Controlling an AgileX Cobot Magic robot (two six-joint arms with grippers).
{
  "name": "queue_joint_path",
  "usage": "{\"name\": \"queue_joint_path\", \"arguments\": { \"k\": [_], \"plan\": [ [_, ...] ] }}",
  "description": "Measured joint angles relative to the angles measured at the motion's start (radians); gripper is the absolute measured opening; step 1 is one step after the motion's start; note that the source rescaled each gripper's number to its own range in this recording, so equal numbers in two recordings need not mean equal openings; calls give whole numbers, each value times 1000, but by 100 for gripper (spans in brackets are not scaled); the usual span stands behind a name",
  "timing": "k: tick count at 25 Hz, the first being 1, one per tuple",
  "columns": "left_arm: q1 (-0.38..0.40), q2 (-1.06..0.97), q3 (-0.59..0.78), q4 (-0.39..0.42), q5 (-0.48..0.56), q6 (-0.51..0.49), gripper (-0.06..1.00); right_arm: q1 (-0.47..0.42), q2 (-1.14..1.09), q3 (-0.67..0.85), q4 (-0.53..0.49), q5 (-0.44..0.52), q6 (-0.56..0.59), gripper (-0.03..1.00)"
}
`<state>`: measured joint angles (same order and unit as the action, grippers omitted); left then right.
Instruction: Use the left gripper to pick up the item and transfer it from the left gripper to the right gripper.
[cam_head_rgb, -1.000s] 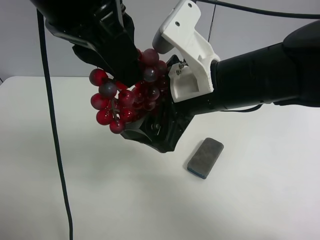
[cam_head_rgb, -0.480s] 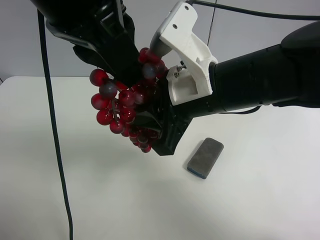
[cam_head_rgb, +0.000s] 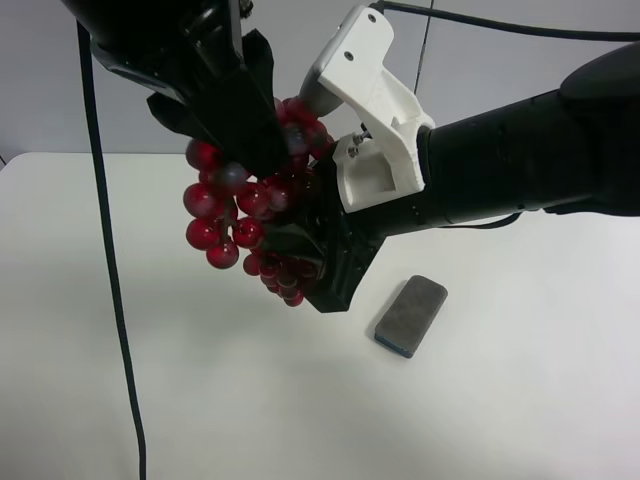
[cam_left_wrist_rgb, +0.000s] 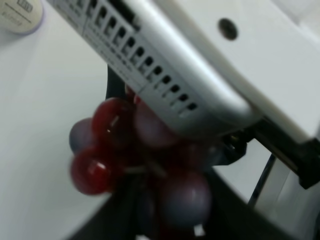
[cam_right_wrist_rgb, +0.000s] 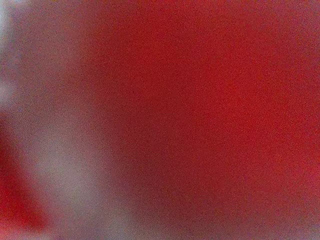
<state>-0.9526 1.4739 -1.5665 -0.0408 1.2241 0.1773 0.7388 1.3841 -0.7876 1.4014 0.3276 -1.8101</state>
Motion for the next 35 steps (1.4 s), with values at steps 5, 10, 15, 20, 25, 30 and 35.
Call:
{"name": "queue_joint_path", "arguments": {
  "k": [5, 10, 15, 20, 25, 30, 35],
  "plan": [
    [0, 0, 0, 29, 0, 11, 96, 0, 0, 0, -4, -1, 0, 2],
    [0, 0, -2, 32, -1, 17, 99, 0, 0, 0, -4, -1, 0, 2],
    [0, -3, -2, 41, -1, 18, 99, 0, 0, 0, -4, -1, 0, 2],
    [0, -45, -2, 78, -1, 26, 99, 0, 0, 0, -4, 0, 0, 2],
    [0, -120, -2, 97, -1, 29, 99, 0, 0, 0, -4, 0, 0, 2],
    [0, -206, -2, 98, -1, -8, 99, 0, 0, 0, -4, 1, 0, 2],
    [0, -279, -2, 99, 0, -97, 99, 0, 0, 0, -4, 1, 0, 2]
  ]
}}
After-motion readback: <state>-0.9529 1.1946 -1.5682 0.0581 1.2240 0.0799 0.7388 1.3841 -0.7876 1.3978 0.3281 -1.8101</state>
